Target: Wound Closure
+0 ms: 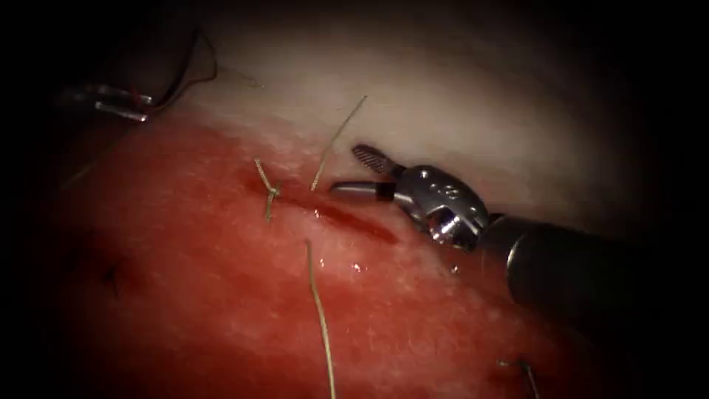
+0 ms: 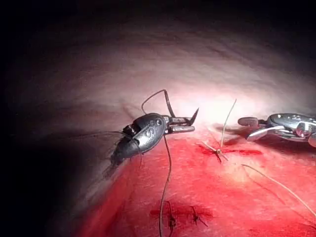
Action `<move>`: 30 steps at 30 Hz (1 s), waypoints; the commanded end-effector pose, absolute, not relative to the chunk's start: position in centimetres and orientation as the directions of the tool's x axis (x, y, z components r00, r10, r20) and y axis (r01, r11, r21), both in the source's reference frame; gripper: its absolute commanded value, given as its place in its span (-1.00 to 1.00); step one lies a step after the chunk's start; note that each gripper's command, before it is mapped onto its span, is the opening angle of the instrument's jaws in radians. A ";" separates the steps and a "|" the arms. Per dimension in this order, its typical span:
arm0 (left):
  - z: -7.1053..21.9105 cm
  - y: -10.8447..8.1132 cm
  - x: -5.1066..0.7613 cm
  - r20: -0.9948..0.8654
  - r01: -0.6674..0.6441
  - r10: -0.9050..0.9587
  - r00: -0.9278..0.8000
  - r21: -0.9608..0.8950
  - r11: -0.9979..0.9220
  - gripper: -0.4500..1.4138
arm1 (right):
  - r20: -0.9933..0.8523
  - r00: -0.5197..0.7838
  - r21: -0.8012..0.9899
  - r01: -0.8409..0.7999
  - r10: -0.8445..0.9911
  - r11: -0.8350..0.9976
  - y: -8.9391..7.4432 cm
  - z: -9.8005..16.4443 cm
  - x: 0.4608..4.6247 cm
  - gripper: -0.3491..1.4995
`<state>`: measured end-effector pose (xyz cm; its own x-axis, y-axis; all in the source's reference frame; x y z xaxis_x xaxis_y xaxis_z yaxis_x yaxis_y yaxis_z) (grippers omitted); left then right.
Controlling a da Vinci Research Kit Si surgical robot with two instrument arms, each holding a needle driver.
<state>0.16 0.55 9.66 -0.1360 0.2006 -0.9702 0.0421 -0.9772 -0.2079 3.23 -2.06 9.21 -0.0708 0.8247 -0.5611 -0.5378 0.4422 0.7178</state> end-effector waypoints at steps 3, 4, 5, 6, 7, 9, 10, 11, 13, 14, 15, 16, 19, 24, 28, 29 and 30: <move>9.9 0.6 0.18 -0.972 0.041 0.187 -0.143 -0.195 -0.980 -1.00 | -0.542 -0.089 0.731 -0.541 0.836 0.416 -2.0 9.3 3.34 0.20; 9.9 0.6 0.19 -0.971 0.041 0.190 -0.143 -0.198 -0.979 -1.00 | -0.538 -0.093 0.733 -0.543 0.838 0.410 -2.0 9.4 3.35 0.20; 10.0 0.6 0.22 -0.969 0.036 0.197 -0.148 -0.205 -0.978 -1.00 | -0.530 -0.101 0.737 -0.546 0.842 0.399 -1.9 9.4 3.37 0.20; 10.1 0.6 0.24 -0.966 0.032 0.208 -0.152 -0.215 -0.976 -1.00 | -0.523 -0.109 0.742 -0.547 0.845 0.388 -1.9 9.4 3.40 0.20; 10.1 0.6 0.26 -0.966 0.032 0.210 -0.153 -0.217 -0.976 -1.00 | -0.510 -0.119 0.753 -0.541 0.852 0.376 -1.9 9.4 3.42 0.18; 10.2 0.7 0.28 -0.964 0.031 0.215 -0.154 -0.222 -0.974 -1.00 | -0.502 -0.125 0.762 -0.531 0.856 0.370 -1.9 9.5 3.47 0.16; 10.2 0.7 0.28 -0.962 0.029 0.223 -0.155 -0.230 -0.973 -1.00 | -0.498 -0.128 0.768 -0.525 0.858 0.368 -1.9 9.5 3.50 0.16; 10.3 0.7 0.29 -0.963 0.030 0.220 -0.156 -0.227 -0.973 -1.00 | -0.494 -0.131 0.771 -0.523 0.860 0.363 -1.9 9.5 3.53 0.16; 10.3 0.7 0.30 -0.962 0.026 0.227 -0.155 -0.234 -0.972 -1.00 | -0.481 -0.145 0.781 -0.519 0.865 0.348 -1.9 9.5 3.59 0.18; 10.4 0.7 0.31 -0.962 0.025 0.226 -0.153 -0.232 -0.972 -1.00 | -0.476 -0.149 0.784 -0.517 0.867 0.342 -1.9 9.5 3.61 0.18; 10.4 0.7 0.31 -0.961 0.022 0.230 -0.151 -0.236 -0.972 -1.00 | -0.472 -0.153 0.786 -0.518 0.868 0.336 -1.9 9.5 3.64 0.16; 10.4 0.7 0.32 -0.962 0.022 0.228 -0.151 -0.234 -0.972 -1.00 | -0.468 -0.158 0.789 -0.519 0.870 0.330 -1.9 9.5 3.66 0.15; 10.5 0.7 0.32 -0.961 0.022 0.230 -0.152 -0.235 -0.972 -1.00 | -0.458 -0.167 0.794 -0.519 0.873 0.317 -1.8 9.5 3.71 0.13; 10.4 0.7 0.32 -0.961 0.021 0.230 -0.153 -0.235 -0.972 -1.00 | -0.450 -0.173 0.798 -0.518 0.876 0.308 -1.8 9.6 3.70 0.07; 10.4 0.7 0.29 -0.961 0.018 0.230 -0.154 -0.235 -0.972 -1.00 | -0.417 -0.182 0.825 -0.487 0.890 0.287 -1.8 9.5 3.67 -1.00; 10.4 0.7 0.28 -0.961 0.017 0.230 -0.154 -0.235 -0.972 -1.00 | -0.415 -0.180 0.832 -0.472 0.892 0.291 -1.8 9.5 3.66 -1.00; 10.5 0.7 0.28 -0.961 0.016 0.230 -0.155 -0.235 -0.972 -1.00 | -0.415 -0.183 0.833 -0.471 0.891 0.291 -1.8 9.5 3.66 -1.00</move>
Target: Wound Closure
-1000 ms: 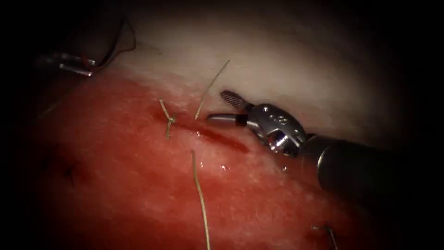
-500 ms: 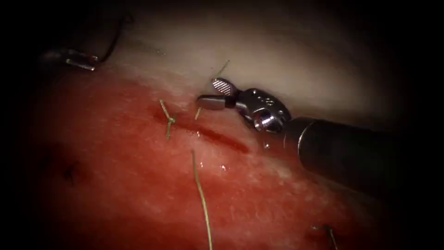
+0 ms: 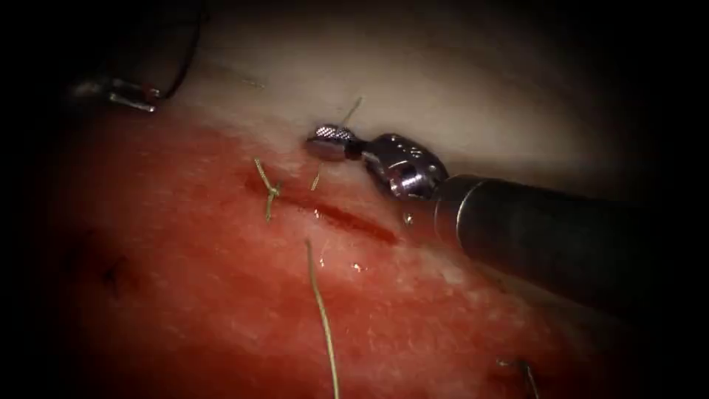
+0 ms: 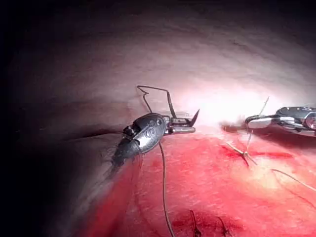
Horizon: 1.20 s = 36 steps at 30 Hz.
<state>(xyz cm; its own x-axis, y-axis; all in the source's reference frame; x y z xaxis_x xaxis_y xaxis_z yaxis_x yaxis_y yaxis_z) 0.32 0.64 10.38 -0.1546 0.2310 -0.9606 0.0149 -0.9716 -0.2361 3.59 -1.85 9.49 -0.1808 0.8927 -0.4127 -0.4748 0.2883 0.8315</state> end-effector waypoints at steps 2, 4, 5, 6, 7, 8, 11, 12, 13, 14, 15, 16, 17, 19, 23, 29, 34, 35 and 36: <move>10.5 0.7 0.27 -0.960 0.014 0.235 -0.155 -0.240 -0.971 -1.00 | -0.445 -0.171 0.819 -0.475 0.879 0.322 -1.8 9.5 3.65 -1.00; 10.5 0.7 0.27 -0.960 0.014 0.235 -0.155 -0.240 -0.971 -1.00 | -0.466 -0.172 0.811 -0.474 0.868 0.341 -1.8 9.5 3.65 -1.00; 10.5 0.7 0.27 -0.960 0.014 0.235 -0.155 -0.240 -0.971 -1.00 | -0.467 -0.187 0.816 -0.468 0.864 0.340 -1.7 9.4 3.64 -1.00; 10.5 0.7 0.27 -0.960 0.014 0.235 -0.155 -0.240 -0.971 -1.00 | -0.465 -0.187 0.817 -0.467 0.865 0.338 -1.7 9.4 3.64 -1.00; 10.5 0.7 0.27 -0.960 0.014 0.235 -0.155 -0.240 -0.971 -1.00 | -0.475 -0.179 0.812 -0.467 0.861 0.351 -1.7 9.4 3.64 -1.00; 10.5 0.7 0.26 -0.960 0.014 0.235 -0.155 -0.240 -0.971 -1.00 | -0.480 -0.181 0.811 -0.466 0.858 0.355 -1.7 9.3 3.64 -1.00; 10.5 0.7 0.26 -0.959 0.013 0.235 -0.155 -0.240 -0.971 -1.00 | -0.485 -0.188 0.812 -0.461 0.854 0.360 -1.7 9.3 3.64 -1.00; 10.5 0.7 0.26 -0.959 0.013 0.235 -0.155 -0.240 -0.971 -1.00 | -0.494 -0.204 0.812 -0.457 0.845 0.364 -1.7 9.2 3.64 -0.82; 10.5 0.7 0.26 -0.959 0.013 0.235 -0.156 -0.240 -0.971 -1.00 | -0.501 -0.209 0.810 -0.456 0.840 0.369 -1.7 9.2 3.64 -0.53; 10.4 0.7 0.25 -0.959 0.012 0.236 -0.156 -0.240 -0.971 -1.00 | -0.510 -0.218 0.808 -0.455 0.832 0.376 -1.7 9.2 3.63 -0.29; 10.4 0.7 0.23 -0.960 0.006 0.238 -0.148 -0.241 -0.970 -1.00 | -0.524 -0.224 0.802 -0.454 0.822 0.388 -1.7 9.2 3.63 0.14; 10.4 0.7 0.21 -0.959 0.003 0.239 -0.149 -0.242 -0.970 -1.00 | -0.538 -0.216 0.793 -0.457 0.815 0.403 -1.7 9.2 3.62 0.42; 10.4 0.7 0.19 -0.959 0.002 0.240 -0.149 -0.243 -0.970 -1.00 | -0.566 -0.198 0.774 -0.463 0.800 0.432 -1.7 9.2 3.62 0.56; 10.5 0.6 0.13 -0.953 -0.033 0.242 -0.181 -0.240 -0.970 -1.00 | -0.629 -0.162 0.726 -0.472 0.760 0.500 -1.8 9.2 3.59 0.80; 10.6 0.7 0.13 -0.944 -0.055 0.230 -0.238 -0.224 -0.973 -1.00 | -0.643 -0.160 0.719 -0.461 0.749 0.520 -1.8 9.2 3.52 0.83; 11.0 0.7 0.19 -0.916 -0.097 0.178 -0.361 -0.152 -0.984 -1.00 | -0.672 -0.135 0.700 -0.437 0.728 0.565 -1.9 9.0 3.30 0.87; 11.3 0.7 0.14 -0.851 -0.103 0.132 -0.508 -0.092 -0.990 -0.71 | -0.719 -0.092 0.657 -0.413 0.689 0.630 -2.0 8.7 3.04 0.87; 11.4 0.6 0.10 -0.830 -0.144 0.206 -0.518 -0.153 -0.978 -0.17 | -0.724 -0.087 0.652 -0.409 0.684 0.638 -2.0 8.7 3.00 0.87; 11.4 0.6 0.08 -0.808 -0.187 0.281 -0.518 -0.213 -0.959 -0.03 | -0.730 -0.081 0.646 -0.410 0.679 0.645 -2.0 8.6 2.97 0.87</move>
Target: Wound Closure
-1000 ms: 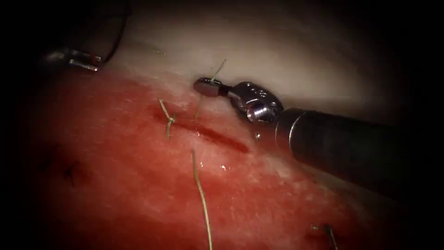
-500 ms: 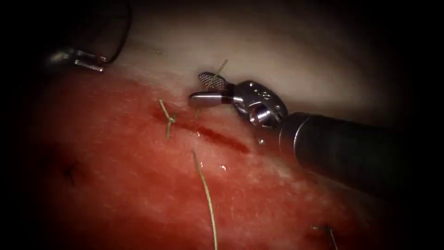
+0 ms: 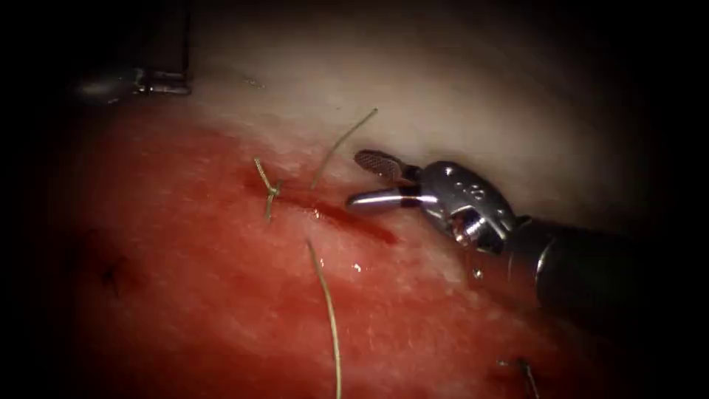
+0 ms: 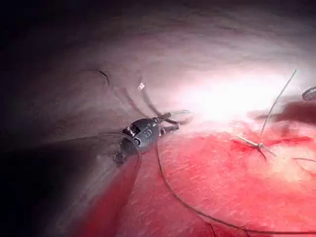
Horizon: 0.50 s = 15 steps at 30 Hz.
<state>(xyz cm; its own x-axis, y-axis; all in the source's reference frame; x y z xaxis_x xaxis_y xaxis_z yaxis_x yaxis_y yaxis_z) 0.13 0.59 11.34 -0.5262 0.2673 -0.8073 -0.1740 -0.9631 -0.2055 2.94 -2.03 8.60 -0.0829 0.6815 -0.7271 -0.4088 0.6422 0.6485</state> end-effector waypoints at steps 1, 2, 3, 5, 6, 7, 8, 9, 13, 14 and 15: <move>11.4 0.6 0.06 -0.789 -0.214 0.326 -0.520 -0.249 -0.945 0.05 | -0.735 -0.076 0.639 -0.410 0.674 0.651 -2.0 8.6 2.95 0.87; 11.4 0.6 0.03 -0.766 -0.251 0.384 -0.516 -0.293 -0.923 0.30 | -0.737 -0.074 0.637 -0.409 0.672 0.654 -2.0 8.6 2.93 0.89; 11.4 0.6 0.01 -0.750 -0.275 0.418 -0.513 -0.318 -0.907 0.42 | -0.743 -0.072 0.631 -0.408 0.666 0.660 -2.0 8.5 2.91 0.91; 11.4 0.6 0.00 -0.735 -0.295 0.448 -0.510 -0.339 -0.893 0.61 | -0.756 -0.068 0.617 -0.408 0.652 0.673 -2.0 8.5 2.89 0.94; 11.3 0.6 0.00 -0.731 -0.299 0.453 -0.510 -0.343 -0.891 0.64 | -0.759 -0.068 0.614 -0.408 0.648 0.676 -2.0 8.5 2.89 0.96; 11.3 0.6 0.00 -0.726 -0.306 0.464 -0.508 -0.351 -0.885 0.70 | -0.762 -0.068 0.610 -0.408 0.644 0.679 -2.0 8.5 2.88 0.96; 11.2 0.6 0.01 -0.719 -0.314 0.477 -0.506 -0.362 -0.878 0.73 | -0.762 -0.069 0.611 -0.407 0.644 0.680 -2.0 8.4 2.88 0.96; 11.2 0.6 0.01 -0.716 -0.318 0.484 -0.503 -0.367 -0.874 0.75 | -0.766 -0.066 0.607 -0.406 0.640 0.684 -2.0 8.4 2.87 0.96; 10.8 0.6 0.00 -0.715 -0.324 0.515 -0.472 -0.403 -0.856 0.75 | -0.777 -0.058 0.593 -0.406 0.627 0.696 -2.0 8.4 2.87 0.96; 10.7 0.6 -0.01 -0.726 -0.317 0.509 -0.462 -0.400 -0.860 0.75 | -0.781 -0.058 0.588 -0.407 0.622 0.700 -2.0 8.4 2.87 0.96; 10.6 0.6 -0.02 -0.738 -0.313 0.500 -0.453 -0.393 -0.864 0.73 | -0.781 -0.058 0.588 -0.406 0.622 0.700 -2.0 8.4 2.87 0.96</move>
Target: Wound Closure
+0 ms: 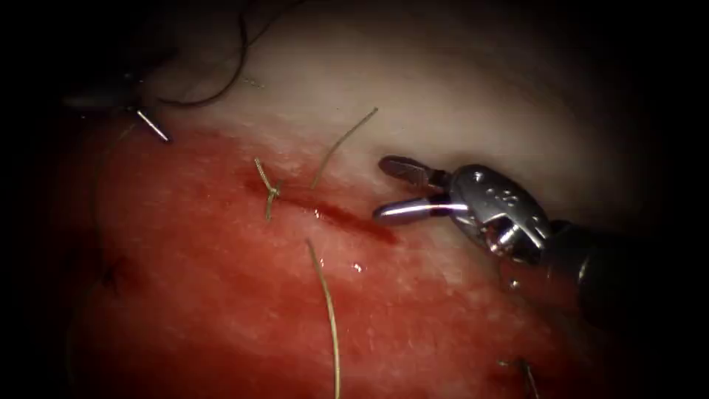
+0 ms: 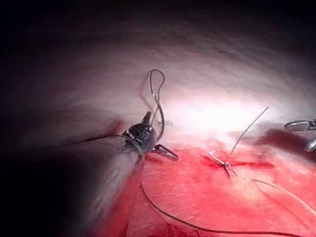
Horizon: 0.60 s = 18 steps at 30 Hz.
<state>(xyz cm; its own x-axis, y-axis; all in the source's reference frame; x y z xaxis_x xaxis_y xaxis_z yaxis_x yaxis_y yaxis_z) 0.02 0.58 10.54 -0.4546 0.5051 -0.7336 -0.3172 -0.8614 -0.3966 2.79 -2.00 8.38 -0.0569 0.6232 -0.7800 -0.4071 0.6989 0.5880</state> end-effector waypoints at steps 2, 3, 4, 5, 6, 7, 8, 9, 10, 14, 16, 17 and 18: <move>10.4 0.6 -0.04 -0.757 -0.315 0.487 -0.435 -0.379 -0.870 0.71 | -0.784 -0.056 0.583 -0.406 0.618 0.703 -2.0 8.4 2.87 0.96; 10.3 0.6 -0.05 -0.771 -0.319 0.479 -0.420 -0.369 -0.873 0.70 | -0.787 -0.051 0.578 -0.406 0.614 0.708 -2.0 8.4 2.87 0.96; 10.2 0.6 -0.06 -0.779 -0.321 0.477 -0.407 -0.367 -0.873 0.68 | -0.791 -0.048 0.574 -0.406 0.610 0.712 -2.0 8.5 2.87 0.96; 10.1 0.6 -0.08 -0.792 -0.318 0.469 -0.391 -0.362 -0.876 0.66 | -0.790 -0.046 0.574 -0.405 0.611 0.712 -2.0 8.5 2.87 0.96; 10.0 0.6 -0.10 -0.808 -0.312 0.457 -0.372 -0.354 -0.882 0.62 | -0.794 -0.043 0.569 -0.405 0.607 0.716 -2.0 8.5 2.86 0.96; 9.9 0.6 -0.12 -0.816 -0.309 0.449 -0.363 -0.350 -0.884 0.61 | -0.797 -0.040 0.564 -0.405 0.602 0.720 -2.0 8.5 2.86 0.96; 9.8 0.5 -0.15 -0.833 -0.290 0.428 -0.351 -0.338 -0.895 0.55 | -0.797 -0.040 0.565 -0.404 0.602 0.720 -2.0 8.5 2.85 0.96; 9.7 0.5 -0.21 -0.856 -0.255 0.382 -0.349 -0.305 -0.917 0.46 | -0.796 -0.038 0.565 -0.403 0.604 0.720 -2.0 8.4 2.85 0.96; 9.6 0.4 -0.26 -0.872 -0.229 0.344 -0.348 -0.277 -0.933 0.42 | -0.800 -0.035 0.561 -0.402 0.600 0.724 -2.0 8.4 2.84 0.96; 9.3 0.0 -0.56 -0.913 -0.106 0.190 -0.361 -0.162 -0.981 0.23 | -0.799 -0.035 0.562 -0.400 0.600 0.724 -2.0 8.4 2.81 0.96; 9.2 -0.2 -0.73 -0.916 -0.048 0.123 -0.381 -0.113 -0.992 0.21 | -0.798 -0.035 0.563 -0.399 0.602 0.724 -2.0 8.4 2.79 0.96; 9.2 -0.2 -0.79 -0.914 -0.036 0.101 -0.394 -0.094 -0.995 0.21 | -0.798 -0.035 0.564 -0.399 0.602 0.723 -2.0 8.4 2.78 0.96; 9.2 -0.3 -0.87 -0.910 -0.025 0.065 -0.410 -0.060 -0.998 0.21 | -0.797 -0.035 0.565 -0.398 0.603 0.723 -2.0 8.4 2.77 0.96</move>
